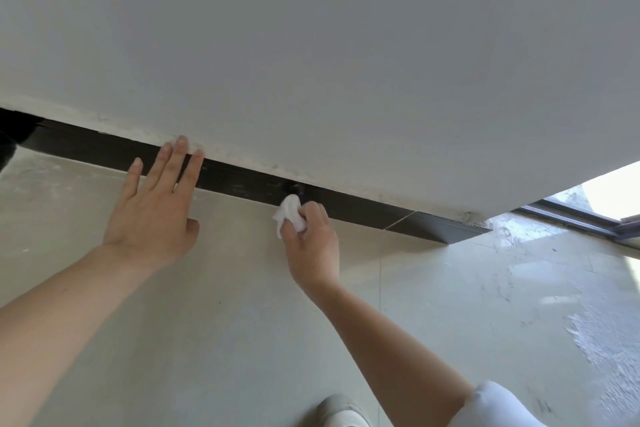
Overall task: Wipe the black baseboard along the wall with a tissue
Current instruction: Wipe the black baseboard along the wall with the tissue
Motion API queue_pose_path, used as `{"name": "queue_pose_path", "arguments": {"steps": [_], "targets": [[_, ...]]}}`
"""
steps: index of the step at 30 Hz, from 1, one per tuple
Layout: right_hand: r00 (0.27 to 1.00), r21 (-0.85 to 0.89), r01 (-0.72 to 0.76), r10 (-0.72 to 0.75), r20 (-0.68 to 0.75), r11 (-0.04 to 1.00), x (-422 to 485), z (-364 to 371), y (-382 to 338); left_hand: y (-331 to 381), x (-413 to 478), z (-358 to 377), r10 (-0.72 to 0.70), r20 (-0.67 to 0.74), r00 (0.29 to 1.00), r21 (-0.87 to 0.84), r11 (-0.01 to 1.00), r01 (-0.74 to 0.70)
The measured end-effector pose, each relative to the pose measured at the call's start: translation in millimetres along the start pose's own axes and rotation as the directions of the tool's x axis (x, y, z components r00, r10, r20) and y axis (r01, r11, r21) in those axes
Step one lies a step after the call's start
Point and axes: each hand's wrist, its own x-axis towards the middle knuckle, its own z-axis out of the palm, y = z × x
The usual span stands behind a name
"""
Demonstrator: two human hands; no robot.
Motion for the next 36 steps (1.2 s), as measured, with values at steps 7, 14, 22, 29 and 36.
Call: {"name": "queue_pose_path", "arguments": {"steps": [7,14,22,29,36], "targets": [[0.884,0.204,-0.357,0.4,-0.241,0.912,1.2,-19.7,24.1,-9.8,-2.2,-0.2,-0.036,0.016,0.999,-0.001,0.999,0.036],[0.848,0.431,-0.346,0.474,-0.238,0.834,17.2,32.1,-25.1,-10.5,-0.6,-6.3,-0.037,0.041,0.998,0.003,0.999,0.037],[0.985,0.044,-0.089,0.081,0.149,0.995,11.9,45.4,-32.1,-18.3,-0.2,-14.1,-0.036,0.047,0.998,0.03,0.999,0.034],[0.984,0.102,-0.098,0.112,-0.14,0.99,0.6,-1.0,-3.0,-42.4,-5.1,-9.7,-0.086,-0.045,0.995,-0.001,0.996,0.086],[0.995,0.159,-0.063,0.075,-0.073,0.985,20.0,37.7,-35.3,-47.2,-2.3,-2.7,-0.089,-0.035,0.995,-0.04,0.995,0.087]]}}
